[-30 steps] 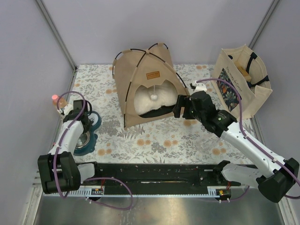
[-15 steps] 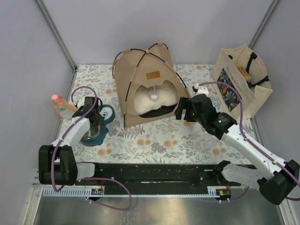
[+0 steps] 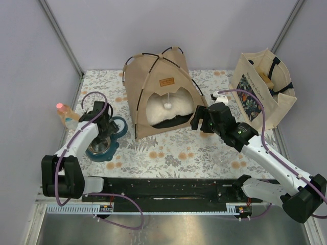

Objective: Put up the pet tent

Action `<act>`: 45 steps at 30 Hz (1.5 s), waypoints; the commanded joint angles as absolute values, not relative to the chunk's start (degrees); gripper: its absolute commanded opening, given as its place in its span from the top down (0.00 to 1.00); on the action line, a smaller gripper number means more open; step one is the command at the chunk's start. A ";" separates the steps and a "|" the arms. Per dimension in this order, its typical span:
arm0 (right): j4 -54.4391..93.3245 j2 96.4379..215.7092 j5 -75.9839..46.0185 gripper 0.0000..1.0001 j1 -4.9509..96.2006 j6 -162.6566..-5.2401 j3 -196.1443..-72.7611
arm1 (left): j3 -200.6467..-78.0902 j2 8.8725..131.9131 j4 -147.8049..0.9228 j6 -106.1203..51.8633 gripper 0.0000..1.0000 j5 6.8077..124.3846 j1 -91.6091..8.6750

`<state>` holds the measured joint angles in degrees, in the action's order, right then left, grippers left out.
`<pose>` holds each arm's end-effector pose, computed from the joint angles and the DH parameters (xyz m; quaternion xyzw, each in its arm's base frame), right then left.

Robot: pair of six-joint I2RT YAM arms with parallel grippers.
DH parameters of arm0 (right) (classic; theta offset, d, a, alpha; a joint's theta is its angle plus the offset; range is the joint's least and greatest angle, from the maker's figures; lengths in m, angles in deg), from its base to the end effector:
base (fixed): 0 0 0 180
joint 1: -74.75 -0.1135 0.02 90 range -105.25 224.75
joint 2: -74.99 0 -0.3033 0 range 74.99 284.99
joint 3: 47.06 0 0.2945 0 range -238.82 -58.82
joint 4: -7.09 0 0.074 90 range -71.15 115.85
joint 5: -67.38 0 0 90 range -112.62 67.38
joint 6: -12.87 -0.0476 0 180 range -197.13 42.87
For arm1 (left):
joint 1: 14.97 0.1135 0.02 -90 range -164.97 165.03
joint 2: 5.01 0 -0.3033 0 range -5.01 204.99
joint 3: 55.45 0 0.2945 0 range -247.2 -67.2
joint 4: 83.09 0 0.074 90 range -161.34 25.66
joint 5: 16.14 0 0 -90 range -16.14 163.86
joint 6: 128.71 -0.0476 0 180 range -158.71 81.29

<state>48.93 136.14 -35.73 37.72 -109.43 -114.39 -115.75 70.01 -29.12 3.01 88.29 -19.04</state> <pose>0.2174 0.1505 0.3407 0.0156 0.8852 0.1745 0.4309 0.2702 -0.0073 0.2198 -0.3366 0.9153 0.0423 0.2170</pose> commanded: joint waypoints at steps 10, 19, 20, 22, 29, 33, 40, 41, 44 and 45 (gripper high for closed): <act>73.40 138.19 -44.41 0.01 49.08 -121.51 -117.26 | -127.84 56.69 -25.98 -5.83 0.01 85.12 -19.19; 82.92 136.25 -44.08 0.01 60.68 -135.21 -113.59 | -127.23 52.82 -32.14 -8.39 0.01 71.06 -19.19; 82.75 136.17 -43.98 0.00 61.39 -136.62 -112.62 | -127.14 52.91 -32.40 -8.56 0.01 69.65 -19.19; 81.17 136.51 -44.51 0.00 62.44 -137.69 -110.51 | -126.01 52.38 -33.80 -8.91 0.01 67.54 -19.19; 77.56 143.72 -46.00 0.00 66.49 -134.53 -109.53 | -122.66 49.04 -36.71 -10.67 0.01 65.16 -19.19; 74.31 145.48 -44.86 0.00 68.42 -131.19 -107.25 | -121.43 47.90 -39.51 -10.93 0.01 61.83 -19.19; 62.63 149.61 -36.96 0.00 70.18 -125.91 -102.15 | -117.91 45.53 -45.67 -10.14 0.01 56.19 -19.36; 61.83 149.96 -36.25 0.01 70.18 -126.00 -101.71 | -118.00 45.18 -45.24 -10.14 0.01 56.37 -19.36; 59.72 150.23 -33.97 0.01 70.18 -126.00 -100.66 | -117.91 43.42 -44.62 -10.41 0.01 55.76 -19.45; 58.85 150.05 -33.35 0.01 70.18 -126.00 -100.48 | -117.65 42.81 -44.79 -10.58 0.01 55.23 -19.45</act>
<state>64.54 150.32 -37.17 69.93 -127.28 -101.10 -117.74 45.92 -40.70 -9.78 58.57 -19.26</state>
